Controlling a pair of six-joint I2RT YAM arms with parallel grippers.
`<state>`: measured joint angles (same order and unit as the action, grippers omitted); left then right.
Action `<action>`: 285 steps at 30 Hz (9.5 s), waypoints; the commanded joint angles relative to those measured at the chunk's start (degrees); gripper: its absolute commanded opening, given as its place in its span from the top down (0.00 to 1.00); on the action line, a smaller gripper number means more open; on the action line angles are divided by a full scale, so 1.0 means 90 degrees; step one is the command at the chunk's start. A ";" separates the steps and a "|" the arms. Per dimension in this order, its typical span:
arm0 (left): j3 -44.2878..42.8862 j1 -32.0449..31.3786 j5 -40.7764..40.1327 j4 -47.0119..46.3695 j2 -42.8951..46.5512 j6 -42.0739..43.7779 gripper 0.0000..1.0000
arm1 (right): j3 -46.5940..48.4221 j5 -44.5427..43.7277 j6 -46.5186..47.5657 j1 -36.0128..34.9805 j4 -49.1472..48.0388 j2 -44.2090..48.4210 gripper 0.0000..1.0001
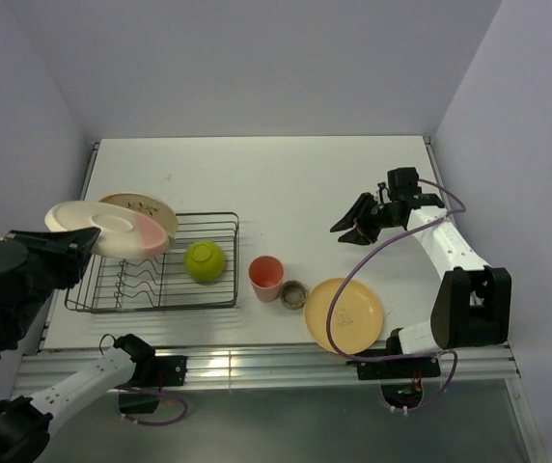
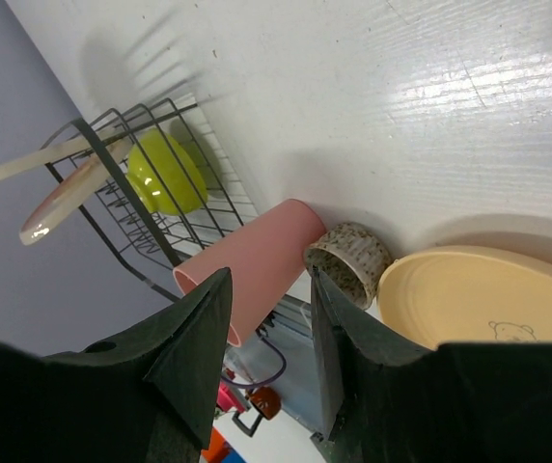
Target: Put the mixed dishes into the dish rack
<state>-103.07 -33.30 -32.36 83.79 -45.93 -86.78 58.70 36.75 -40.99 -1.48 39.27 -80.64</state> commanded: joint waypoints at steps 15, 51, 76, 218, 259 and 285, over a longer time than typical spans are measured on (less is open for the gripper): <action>0.2301 0.0008 0.0363 -0.0560 0.0621 -0.2095 1.00 | 0.0080 -0.0089 0.0433 -0.0031 0.0188 -0.0063 0.55; 0.3327 0.0691 -0.0711 -0.1927 -0.0345 -0.1598 1.00 | 0.0783 0.0057 0.1127 0.0076 0.0871 -0.1332 0.55; 0.3746 0.3240 0.0783 -0.2484 -0.0980 -0.0055 1.00 | 0.1076 0.0164 0.1088 0.0066 0.0901 -0.1860 0.56; 0.2000 0.0057 0.7239 -0.9564 -0.4339 -0.3326 0.20 | 0.1936 -0.5890 0.3265 -0.2433 -0.0953 0.1733 1.00; 0.0124 0.0741 0.7638 -0.5688 -0.5346 -0.1764 0.20 | -0.0046 -1.0577 0.8323 -0.6652 -0.5299 0.2486 1.00; 0.0535 0.1229 0.7336 -0.4839 -0.4789 -0.0135 1.00 | 0.0528 -1.1339 0.7781 -0.7336 -0.5177 0.2592 0.00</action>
<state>-95.88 -24.38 38.30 35.59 -92.53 -100.05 56.71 -62.26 39.68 -67.75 -11.55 -61.63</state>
